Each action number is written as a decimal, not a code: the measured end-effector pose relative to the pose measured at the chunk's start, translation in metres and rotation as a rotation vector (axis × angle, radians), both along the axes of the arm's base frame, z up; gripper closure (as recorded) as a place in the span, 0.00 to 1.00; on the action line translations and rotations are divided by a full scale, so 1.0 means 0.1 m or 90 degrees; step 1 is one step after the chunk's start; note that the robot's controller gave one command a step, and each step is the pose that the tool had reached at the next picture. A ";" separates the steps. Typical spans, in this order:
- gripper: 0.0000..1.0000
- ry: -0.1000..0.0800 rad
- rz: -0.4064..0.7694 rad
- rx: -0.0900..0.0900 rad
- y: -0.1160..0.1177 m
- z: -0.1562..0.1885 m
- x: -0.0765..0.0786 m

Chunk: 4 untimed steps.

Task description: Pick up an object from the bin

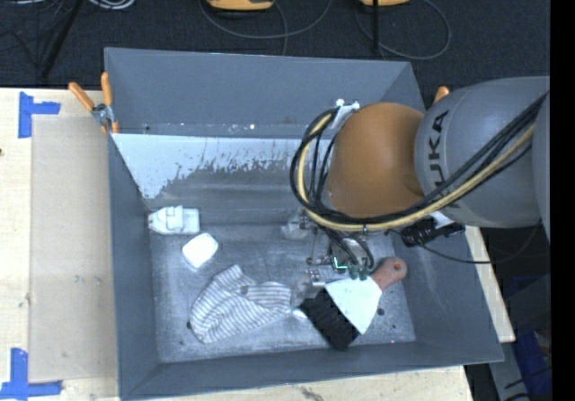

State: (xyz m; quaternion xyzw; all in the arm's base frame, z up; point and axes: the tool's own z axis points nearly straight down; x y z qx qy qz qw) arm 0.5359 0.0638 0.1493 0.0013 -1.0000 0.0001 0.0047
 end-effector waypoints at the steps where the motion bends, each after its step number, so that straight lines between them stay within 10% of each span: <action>1: 0.00 -0.005 -0.001 0.000 0.00 0.04 0.02; 2: 1.00 0.002 0.104 0.000 0.14 -0.74 0.05; 3: 1.00 0.002 0.104 0.000 0.14 -0.74 0.05; 4: 1.00 -0.005 0.096 0.001 0.09 0.61 -0.43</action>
Offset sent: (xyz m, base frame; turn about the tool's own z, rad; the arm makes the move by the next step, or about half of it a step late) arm 0.0050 0.0146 -0.0793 -0.1661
